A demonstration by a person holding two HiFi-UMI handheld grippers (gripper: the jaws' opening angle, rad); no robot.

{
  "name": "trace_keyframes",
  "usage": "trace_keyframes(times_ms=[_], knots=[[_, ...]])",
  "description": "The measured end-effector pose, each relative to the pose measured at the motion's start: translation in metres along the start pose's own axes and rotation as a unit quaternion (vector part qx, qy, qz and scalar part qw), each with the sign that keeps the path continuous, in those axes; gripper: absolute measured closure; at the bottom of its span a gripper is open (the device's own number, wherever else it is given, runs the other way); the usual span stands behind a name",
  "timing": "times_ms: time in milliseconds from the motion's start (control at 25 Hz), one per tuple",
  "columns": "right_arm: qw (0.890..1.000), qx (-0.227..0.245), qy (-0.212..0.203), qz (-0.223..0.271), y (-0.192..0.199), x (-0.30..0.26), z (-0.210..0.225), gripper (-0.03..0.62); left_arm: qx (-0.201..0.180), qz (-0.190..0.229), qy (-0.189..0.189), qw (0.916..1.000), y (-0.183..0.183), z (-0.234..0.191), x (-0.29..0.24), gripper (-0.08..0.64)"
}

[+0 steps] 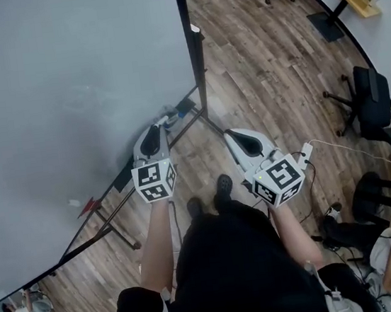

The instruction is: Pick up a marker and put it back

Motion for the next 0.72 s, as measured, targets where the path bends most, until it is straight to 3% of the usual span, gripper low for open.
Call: trace_keyframes(times_ms=[320, 720], knots=[[1.0, -0.006, -0.02, -0.01, -0.001, -0.001, 0.017, 0.589, 0.002, -0.024, -0.021, 0.9995, 0.007, 0.007, -0.017, 0.483], [1.0, -0.013, -0.015, -0.019, 0.003, 0.006, 0.021, 0.589, 0.012, -0.041, -0.022, 0.9988, 0.019, 0.004, -0.028, 0.482]])
Point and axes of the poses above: the fingertips, and each gripper's own axes: x backward along the fingers, z to its right, y out of its underside, the point moved 9 cm from there along x, backward along the fingers
